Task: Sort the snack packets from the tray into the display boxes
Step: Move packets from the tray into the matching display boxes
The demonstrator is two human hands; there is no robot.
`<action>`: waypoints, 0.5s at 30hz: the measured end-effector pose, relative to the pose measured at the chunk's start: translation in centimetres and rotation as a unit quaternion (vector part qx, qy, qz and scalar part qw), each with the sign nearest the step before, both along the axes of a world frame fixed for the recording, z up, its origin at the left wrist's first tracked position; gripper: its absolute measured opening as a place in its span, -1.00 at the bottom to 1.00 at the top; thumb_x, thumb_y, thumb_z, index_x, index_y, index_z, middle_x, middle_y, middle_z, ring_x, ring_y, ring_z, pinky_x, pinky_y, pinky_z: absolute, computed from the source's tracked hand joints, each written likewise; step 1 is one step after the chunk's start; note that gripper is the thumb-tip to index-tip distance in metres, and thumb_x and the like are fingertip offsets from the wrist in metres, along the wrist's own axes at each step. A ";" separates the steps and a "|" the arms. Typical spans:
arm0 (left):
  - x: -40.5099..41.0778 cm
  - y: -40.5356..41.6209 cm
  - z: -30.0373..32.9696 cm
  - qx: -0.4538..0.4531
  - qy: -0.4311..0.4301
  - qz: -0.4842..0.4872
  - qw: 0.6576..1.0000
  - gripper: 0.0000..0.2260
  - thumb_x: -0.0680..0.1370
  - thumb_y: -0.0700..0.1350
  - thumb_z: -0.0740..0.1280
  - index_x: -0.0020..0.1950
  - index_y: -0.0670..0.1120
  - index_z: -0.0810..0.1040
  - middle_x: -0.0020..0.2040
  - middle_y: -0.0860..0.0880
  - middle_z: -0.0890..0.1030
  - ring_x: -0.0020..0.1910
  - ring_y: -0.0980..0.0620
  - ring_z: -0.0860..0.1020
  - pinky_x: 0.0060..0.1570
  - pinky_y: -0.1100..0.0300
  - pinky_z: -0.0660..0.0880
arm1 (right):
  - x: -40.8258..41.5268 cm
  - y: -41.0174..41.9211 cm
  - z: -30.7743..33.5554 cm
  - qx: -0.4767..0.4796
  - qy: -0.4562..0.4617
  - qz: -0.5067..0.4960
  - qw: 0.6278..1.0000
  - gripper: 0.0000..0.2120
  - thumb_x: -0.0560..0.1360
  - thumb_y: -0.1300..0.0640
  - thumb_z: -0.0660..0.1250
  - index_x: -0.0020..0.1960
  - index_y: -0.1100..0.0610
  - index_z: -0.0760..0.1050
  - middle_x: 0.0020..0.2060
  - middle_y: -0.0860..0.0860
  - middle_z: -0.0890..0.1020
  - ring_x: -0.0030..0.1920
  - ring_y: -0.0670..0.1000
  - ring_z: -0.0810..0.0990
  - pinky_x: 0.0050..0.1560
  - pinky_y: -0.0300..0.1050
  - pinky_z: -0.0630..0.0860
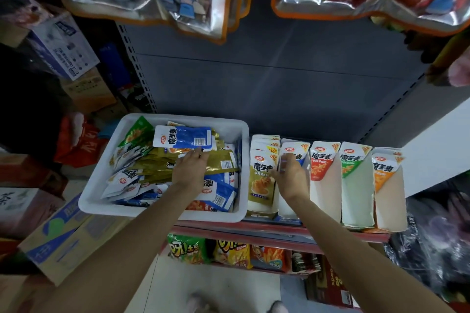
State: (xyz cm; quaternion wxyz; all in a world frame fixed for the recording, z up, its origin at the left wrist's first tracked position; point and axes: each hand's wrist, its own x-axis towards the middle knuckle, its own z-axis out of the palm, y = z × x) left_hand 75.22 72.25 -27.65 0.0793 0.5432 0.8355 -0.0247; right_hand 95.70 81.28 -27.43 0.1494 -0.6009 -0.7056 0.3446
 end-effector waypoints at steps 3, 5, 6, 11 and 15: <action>0.1 0.0 0.7 0.031 0.043 -0.028 0.998 -0.61 0.50 -0.19 0.35 0.32 -0.07 0.42 0.24 -0.07 0.53 0.24 -0.03 0.46 0.30 0.08 0.35 | 0.2 0.7 -0.6 -0.027 -0.025 0.001 0.999 -0.80 0.54 0.09 0.31 0.09 0.16 0.41 -0.02 0.14 0.63 -0.10 0.12 0.61 -0.14 -0.07 0.55; 0.1 -0.2 1.6 0.075 0.051 -0.035 0.995 -0.77 0.54 -0.13 0.28 0.20 -0.05 0.52 0.02 -0.03 0.62 0.04 0.01 0.54 0.25 0.11 0.36 | 0.1 1.1 -0.6 -0.034 -0.041 -0.005 0.999 -0.84 0.54 0.05 0.29 -0.03 0.14 0.41 -0.11 0.15 0.64 -0.18 0.15 0.62 -0.14 -0.01 0.57; 0.1 -0.3 1.9 0.110 0.051 -0.036 0.992 -0.80 0.55 -0.11 0.26 0.15 -0.04 0.55 -0.05 -0.01 0.63 -0.02 0.02 0.55 0.25 0.10 0.33 | 0.0 1.3 -0.6 -0.031 -0.053 -0.005 0.998 -0.83 0.55 0.03 0.28 -0.05 0.13 0.41 -0.14 0.15 0.64 -0.18 0.16 0.63 -0.15 -0.02 0.57; 0.6 0.0 4.4 0.328 -0.012 -0.038 0.944 -0.86 0.44 -0.18 0.44 -0.02 -0.11 0.61 -0.28 -0.07 0.63 -0.21 -0.10 0.59 0.08 0.01 0.38 | -0.5 1.6 -0.6 -0.015 -0.085 -0.009 0.996 -0.85 0.56 0.03 0.25 -0.02 0.12 0.40 -0.19 0.06 0.56 -0.13 0.13 0.61 -0.18 -0.14 0.42; 1.7 1.0 6.9 0.395 -0.066 -0.074 0.913 -0.81 0.43 -0.10 0.46 -0.06 -0.18 0.58 -0.30 -0.10 0.61 -0.28 -0.10 0.56 -0.04 0.04 0.43 | -0.6 1.7 -0.5 -0.022 -0.089 -0.005 0.996 -0.80 0.55 0.01 0.26 0.01 0.15 0.42 -0.16 0.09 0.59 -0.11 0.14 0.62 -0.08 -0.04 0.54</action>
